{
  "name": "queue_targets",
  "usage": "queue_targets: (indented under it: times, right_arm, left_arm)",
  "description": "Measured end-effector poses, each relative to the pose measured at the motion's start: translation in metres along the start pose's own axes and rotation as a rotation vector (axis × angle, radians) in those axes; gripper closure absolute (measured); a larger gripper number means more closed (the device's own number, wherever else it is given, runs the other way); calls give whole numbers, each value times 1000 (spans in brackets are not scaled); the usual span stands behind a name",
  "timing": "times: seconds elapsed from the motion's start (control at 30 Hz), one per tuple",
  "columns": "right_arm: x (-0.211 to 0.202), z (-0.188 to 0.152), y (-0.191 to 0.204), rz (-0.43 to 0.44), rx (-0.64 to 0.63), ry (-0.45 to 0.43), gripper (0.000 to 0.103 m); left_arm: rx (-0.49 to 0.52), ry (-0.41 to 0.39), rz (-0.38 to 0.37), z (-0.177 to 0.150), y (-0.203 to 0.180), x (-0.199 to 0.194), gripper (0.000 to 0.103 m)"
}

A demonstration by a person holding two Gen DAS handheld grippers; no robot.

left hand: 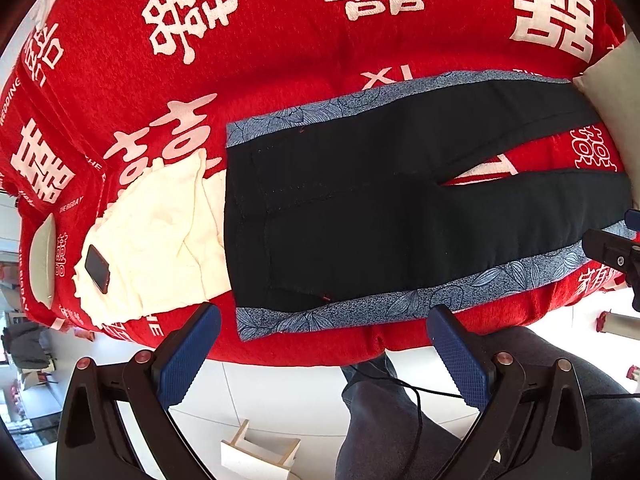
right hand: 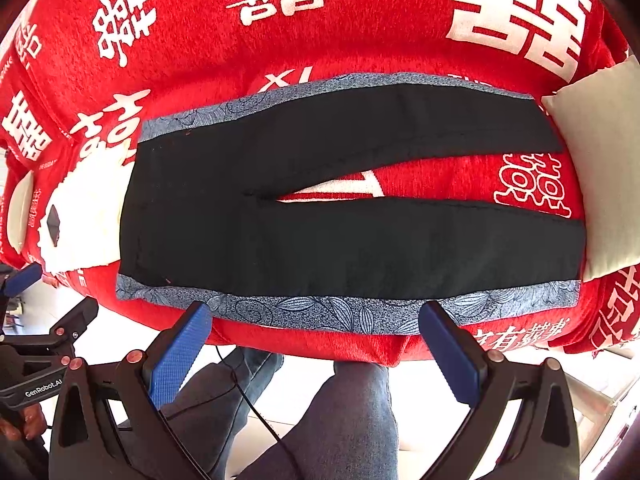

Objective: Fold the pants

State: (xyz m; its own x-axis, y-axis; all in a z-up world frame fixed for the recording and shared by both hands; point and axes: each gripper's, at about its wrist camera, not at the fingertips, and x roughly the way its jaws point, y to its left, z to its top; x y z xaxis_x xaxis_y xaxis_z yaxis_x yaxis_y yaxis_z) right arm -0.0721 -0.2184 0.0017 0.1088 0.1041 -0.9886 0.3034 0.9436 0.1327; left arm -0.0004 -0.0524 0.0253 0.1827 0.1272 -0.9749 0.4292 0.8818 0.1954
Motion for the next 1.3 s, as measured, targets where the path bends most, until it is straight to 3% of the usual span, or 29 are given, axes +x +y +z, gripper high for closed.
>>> queue_targets:
  times: [0.17, 0.37, 0.63, 0.8, 0.9, 1.1, 1.13, 1.23, 1.3]
  right_arm:
    - [1, 1, -3, -2, -22, 7, 0]
    - [-2, 0, -13, -21, -86, 17, 0]
    - [12, -5, -27, -59, -199, 54, 0]
    - [25, -8, -30, -46, -184, 76, 0]
    - [36, -10, -33, 48, -109, 63, 0]
    - [81, -32, -47, 415, 198, 59, 1]
    - [98, -40, -46, 496, 242, 71, 4]
    - [137, -60, -38, 585, 297, 103, 25]
    - [164, -73, -33, 659, 333, 126, 29]
  left_arm:
    - [-33, 32, -28, -1, -3, 0, 0]
    - [-119, 17, -59, -6, -12, -10, 0]
    - [-217, 31, -37, -17, -28, -8, 0]
    - [-231, 39, -33, -22, -23, 8, 0]
    - [-260, 21, -49, -24, -12, 25, 0]
    - [-387, 24, -211, -45, 28, 97, 0]
    - [-398, 23, -231, -50, 31, 108, 0]
    - [-436, 43, -302, -66, 40, 144, 0]
    - [-463, 40, -351, -76, 45, 164, 0]
